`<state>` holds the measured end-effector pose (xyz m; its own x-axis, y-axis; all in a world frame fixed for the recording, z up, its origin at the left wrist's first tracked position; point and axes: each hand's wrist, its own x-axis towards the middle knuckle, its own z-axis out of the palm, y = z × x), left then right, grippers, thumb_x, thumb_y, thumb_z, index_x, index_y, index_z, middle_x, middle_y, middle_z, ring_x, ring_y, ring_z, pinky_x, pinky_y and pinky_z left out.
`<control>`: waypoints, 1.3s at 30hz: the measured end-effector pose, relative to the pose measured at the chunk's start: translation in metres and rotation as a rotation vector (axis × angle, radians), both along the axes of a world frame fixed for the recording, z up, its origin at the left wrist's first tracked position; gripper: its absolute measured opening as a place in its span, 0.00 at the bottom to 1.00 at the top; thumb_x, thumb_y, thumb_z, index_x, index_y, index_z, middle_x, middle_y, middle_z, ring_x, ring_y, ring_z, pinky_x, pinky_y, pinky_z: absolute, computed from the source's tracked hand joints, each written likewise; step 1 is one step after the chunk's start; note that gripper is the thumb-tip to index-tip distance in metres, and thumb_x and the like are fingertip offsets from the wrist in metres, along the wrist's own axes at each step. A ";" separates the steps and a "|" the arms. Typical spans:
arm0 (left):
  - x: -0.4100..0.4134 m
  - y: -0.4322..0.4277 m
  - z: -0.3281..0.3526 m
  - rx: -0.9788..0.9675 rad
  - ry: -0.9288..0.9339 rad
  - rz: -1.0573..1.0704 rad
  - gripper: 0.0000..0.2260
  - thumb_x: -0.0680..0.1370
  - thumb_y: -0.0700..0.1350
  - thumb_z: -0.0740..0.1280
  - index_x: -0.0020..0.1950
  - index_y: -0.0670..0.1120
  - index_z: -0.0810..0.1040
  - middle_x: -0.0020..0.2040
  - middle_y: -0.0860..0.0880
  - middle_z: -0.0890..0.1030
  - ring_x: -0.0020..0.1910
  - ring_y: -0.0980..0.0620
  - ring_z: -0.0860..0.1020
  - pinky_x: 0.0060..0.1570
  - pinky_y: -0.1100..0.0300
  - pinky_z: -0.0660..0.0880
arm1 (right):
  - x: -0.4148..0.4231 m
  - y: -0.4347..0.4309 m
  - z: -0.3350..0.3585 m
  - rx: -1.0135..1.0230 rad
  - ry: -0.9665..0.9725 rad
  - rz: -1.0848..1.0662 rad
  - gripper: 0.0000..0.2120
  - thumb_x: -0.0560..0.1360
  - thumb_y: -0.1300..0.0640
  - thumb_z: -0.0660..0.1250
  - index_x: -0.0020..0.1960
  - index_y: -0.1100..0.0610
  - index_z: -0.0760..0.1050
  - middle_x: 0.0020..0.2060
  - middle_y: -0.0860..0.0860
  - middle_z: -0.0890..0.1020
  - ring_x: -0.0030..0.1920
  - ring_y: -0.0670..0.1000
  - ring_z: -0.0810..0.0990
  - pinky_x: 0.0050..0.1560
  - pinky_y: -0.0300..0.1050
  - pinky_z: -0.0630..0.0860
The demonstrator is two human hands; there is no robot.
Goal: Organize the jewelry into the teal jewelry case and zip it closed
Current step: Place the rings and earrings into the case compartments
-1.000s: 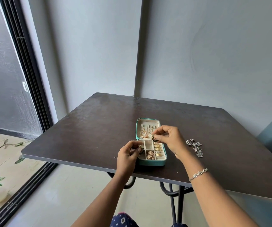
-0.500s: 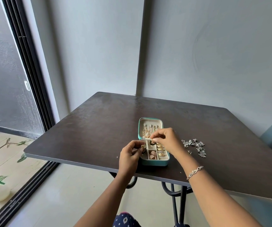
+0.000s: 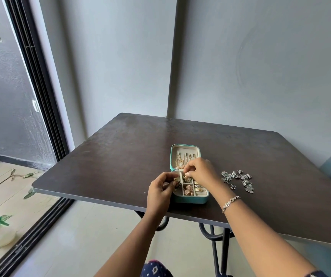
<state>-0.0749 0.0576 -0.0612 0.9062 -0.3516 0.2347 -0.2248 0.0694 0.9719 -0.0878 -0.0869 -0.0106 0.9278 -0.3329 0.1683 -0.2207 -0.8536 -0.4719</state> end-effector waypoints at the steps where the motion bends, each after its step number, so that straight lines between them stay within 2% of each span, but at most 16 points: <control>1: 0.000 0.000 0.000 0.002 -0.002 0.000 0.09 0.77 0.35 0.63 0.47 0.48 0.79 0.44 0.53 0.81 0.38 0.65 0.79 0.34 0.72 0.72 | 0.002 0.000 -0.002 -0.013 -0.008 0.006 0.05 0.70 0.63 0.69 0.41 0.54 0.81 0.44 0.50 0.83 0.47 0.49 0.78 0.47 0.41 0.73; 4: 0.001 0.000 -0.002 0.006 -0.003 0.004 0.11 0.76 0.35 0.64 0.45 0.51 0.79 0.44 0.53 0.82 0.39 0.61 0.79 0.36 0.69 0.74 | 0.005 0.000 -0.009 -0.051 -0.015 0.017 0.05 0.69 0.63 0.70 0.40 0.53 0.81 0.45 0.52 0.82 0.53 0.52 0.75 0.52 0.45 0.73; 7: 0.001 0.000 -0.002 -0.003 0.001 -0.006 0.11 0.76 0.34 0.63 0.45 0.51 0.78 0.44 0.53 0.82 0.40 0.60 0.80 0.36 0.69 0.74 | 0.005 -0.001 -0.012 -0.073 -0.021 0.014 0.05 0.69 0.63 0.70 0.42 0.54 0.81 0.47 0.51 0.81 0.53 0.51 0.73 0.49 0.41 0.69; 9: 0.001 0.000 -0.002 -0.013 -0.001 -0.014 0.11 0.76 0.34 0.63 0.46 0.50 0.78 0.43 0.53 0.81 0.39 0.61 0.80 0.36 0.69 0.74 | 0.004 -0.002 -0.012 -0.057 -0.046 0.016 0.05 0.70 0.63 0.69 0.42 0.54 0.81 0.46 0.50 0.81 0.50 0.49 0.74 0.46 0.39 0.67; 12: 0.002 -0.001 -0.004 -0.017 0.001 -0.010 0.11 0.76 0.35 0.64 0.51 0.51 0.76 0.43 0.50 0.80 0.42 0.56 0.81 0.36 0.67 0.75 | 0.000 0.002 -0.006 0.066 -0.143 -0.001 0.05 0.70 0.62 0.70 0.41 0.53 0.81 0.39 0.47 0.80 0.37 0.44 0.74 0.36 0.35 0.66; 14: 0.004 -0.003 -0.006 -0.022 0.004 -0.009 0.13 0.76 0.35 0.64 0.54 0.52 0.74 0.44 0.47 0.80 0.44 0.51 0.81 0.40 0.63 0.77 | -0.004 0.008 0.001 0.207 -0.211 0.030 0.03 0.71 0.61 0.70 0.41 0.54 0.82 0.36 0.46 0.80 0.35 0.41 0.75 0.35 0.31 0.68; 16: 0.004 -0.003 -0.006 -0.035 0.004 -0.007 0.16 0.76 0.35 0.64 0.55 0.55 0.72 0.42 0.47 0.79 0.43 0.51 0.81 0.42 0.60 0.78 | -0.009 0.015 0.006 0.284 -0.186 0.106 0.03 0.71 0.58 0.70 0.44 0.55 0.82 0.36 0.44 0.81 0.37 0.39 0.76 0.38 0.28 0.70; 20: 0.004 -0.003 -0.007 -0.014 -0.026 -0.001 0.20 0.76 0.35 0.65 0.56 0.60 0.69 0.44 0.48 0.80 0.44 0.51 0.81 0.45 0.57 0.79 | -0.010 0.022 0.005 0.270 0.011 0.193 0.06 0.71 0.59 0.70 0.48 0.54 0.81 0.44 0.50 0.84 0.46 0.47 0.80 0.50 0.41 0.76; 22: 0.005 -0.003 -0.008 -0.003 -0.026 0.002 0.18 0.76 0.35 0.65 0.57 0.57 0.70 0.46 0.47 0.81 0.45 0.51 0.82 0.45 0.56 0.79 | -0.009 0.024 0.002 0.249 0.024 0.161 0.05 0.70 0.61 0.70 0.45 0.53 0.81 0.42 0.51 0.84 0.45 0.49 0.81 0.50 0.44 0.77; 25: 0.005 -0.003 -0.008 0.019 -0.026 0.014 0.15 0.76 0.37 0.66 0.56 0.53 0.71 0.46 0.47 0.82 0.45 0.52 0.82 0.43 0.59 0.79 | -0.010 0.024 0.002 0.225 -0.001 0.111 0.04 0.70 0.62 0.70 0.41 0.53 0.81 0.39 0.51 0.83 0.42 0.48 0.80 0.47 0.44 0.76; 28: 0.006 -0.004 -0.009 0.021 -0.024 0.022 0.14 0.76 0.37 0.66 0.55 0.53 0.72 0.45 0.48 0.81 0.44 0.53 0.82 0.41 0.63 0.78 | -0.012 0.024 0.002 0.235 0.016 0.136 0.05 0.69 0.63 0.71 0.44 0.56 0.81 0.41 0.52 0.84 0.43 0.49 0.80 0.48 0.42 0.76; 32: 0.006 -0.003 -0.009 0.011 -0.030 0.027 0.12 0.76 0.36 0.65 0.55 0.51 0.73 0.45 0.48 0.82 0.45 0.52 0.81 0.42 0.59 0.79 | -0.014 0.024 0.004 0.249 -0.006 0.141 0.05 0.69 0.66 0.71 0.44 0.60 0.81 0.37 0.50 0.81 0.39 0.45 0.77 0.42 0.32 0.72; 34: 0.006 -0.002 -0.008 0.003 -0.026 0.025 0.10 0.76 0.37 0.64 0.55 0.49 0.73 0.47 0.49 0.82 0.45 0.53 0.81 0.42 0.61 0.78 | -0.014 0.023 0.004 0.243 -0.038 0.122 0.04 0.69 0.66 0.70 0.43 0.60 0.81 0.36 0.49 0.80 0.37 0.44 0.76 0.38 0.28 0.70; 39: 0.006 -0.003 -0.008 0.015 -0.022 0.045 0.11 0.76 0.36 0.64 0.50 0.53 0.73 0.49 0.50 0.81 0.46 0.52 0.80 0.40 0.65 0.76 | -0.012 0.014 0.011 0.214 -0.111 0.051 0.06 0.69 0.66 0.70 0.41 0.57 0.81 0.35 0.46 0.80 0.34 0.41 0.76 0.36 0.28 0.68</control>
<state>-0.0688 0.0545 -0.0693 0.9160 -0.3141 0.2496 -0.2484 0.0444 0.9676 -0.1000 -0.0728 0.0007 0.9243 -0.3247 0.2007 -0.1165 -0.7406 -0.6618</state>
